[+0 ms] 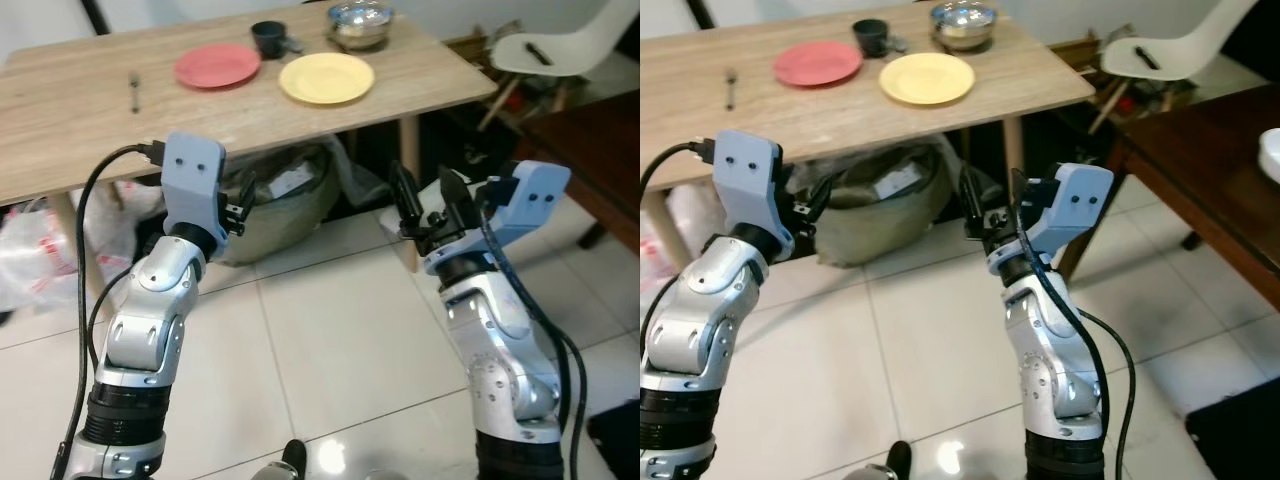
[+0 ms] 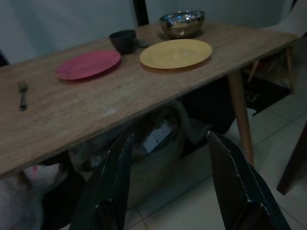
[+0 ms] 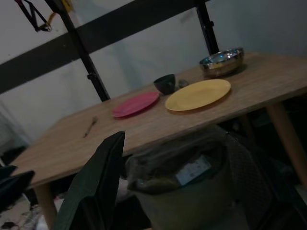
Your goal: Setting the table
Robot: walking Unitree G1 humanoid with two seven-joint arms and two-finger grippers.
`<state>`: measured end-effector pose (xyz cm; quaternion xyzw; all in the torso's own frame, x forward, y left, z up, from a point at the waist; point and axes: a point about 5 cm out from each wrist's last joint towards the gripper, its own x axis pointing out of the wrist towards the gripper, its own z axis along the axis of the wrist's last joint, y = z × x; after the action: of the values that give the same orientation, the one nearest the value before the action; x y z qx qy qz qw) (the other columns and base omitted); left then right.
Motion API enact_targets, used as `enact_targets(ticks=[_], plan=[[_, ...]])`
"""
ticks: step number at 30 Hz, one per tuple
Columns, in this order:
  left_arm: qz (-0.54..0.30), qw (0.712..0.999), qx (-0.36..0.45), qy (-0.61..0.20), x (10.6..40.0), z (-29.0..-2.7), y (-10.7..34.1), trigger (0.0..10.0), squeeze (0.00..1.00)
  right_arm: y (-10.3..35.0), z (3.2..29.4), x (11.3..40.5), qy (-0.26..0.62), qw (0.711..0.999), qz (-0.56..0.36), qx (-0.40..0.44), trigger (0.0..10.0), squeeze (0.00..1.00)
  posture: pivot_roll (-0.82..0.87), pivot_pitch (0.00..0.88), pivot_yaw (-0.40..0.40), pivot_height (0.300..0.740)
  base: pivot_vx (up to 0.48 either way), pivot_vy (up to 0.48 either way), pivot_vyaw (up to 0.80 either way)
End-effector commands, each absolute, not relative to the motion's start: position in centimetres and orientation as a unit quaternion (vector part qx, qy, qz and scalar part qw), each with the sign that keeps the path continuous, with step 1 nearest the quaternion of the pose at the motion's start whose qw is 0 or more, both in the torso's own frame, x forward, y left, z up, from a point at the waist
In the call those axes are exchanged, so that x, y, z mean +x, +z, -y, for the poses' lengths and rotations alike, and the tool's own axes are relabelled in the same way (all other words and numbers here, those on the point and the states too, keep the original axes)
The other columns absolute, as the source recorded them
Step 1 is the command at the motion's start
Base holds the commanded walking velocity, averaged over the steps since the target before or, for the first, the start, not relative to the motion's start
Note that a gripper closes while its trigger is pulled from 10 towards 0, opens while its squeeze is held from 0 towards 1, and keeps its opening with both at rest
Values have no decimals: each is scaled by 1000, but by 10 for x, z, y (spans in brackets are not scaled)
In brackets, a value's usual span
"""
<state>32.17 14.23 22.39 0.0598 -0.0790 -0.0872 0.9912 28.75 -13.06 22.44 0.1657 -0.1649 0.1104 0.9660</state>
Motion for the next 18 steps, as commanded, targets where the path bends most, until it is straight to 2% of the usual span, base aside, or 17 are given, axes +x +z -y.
enact_targets(ticks=[1, 12, 18], plan=[[69, 993, 72, -65, 323, -148, 219, 10000, 0, 224, 129, 287, 112, 965, 162, 174, 10000, 0, -127, 33, 94, 740, 247, 0, 688], [65, 994, 84, -31, 327, -155, 218, 10000, 0, 227, 129, 286, 117, 961, 174, 182, 10000, 0, -126, 34, 94, 740, 480, 0, 0], [65, 994, 81, -31, 328, -154, 218, 10000, 0, 226, 129, 287, 117, 964, 170, 170, 10000, 0, -128, 35, 94, 740, 480, 0, 777]])
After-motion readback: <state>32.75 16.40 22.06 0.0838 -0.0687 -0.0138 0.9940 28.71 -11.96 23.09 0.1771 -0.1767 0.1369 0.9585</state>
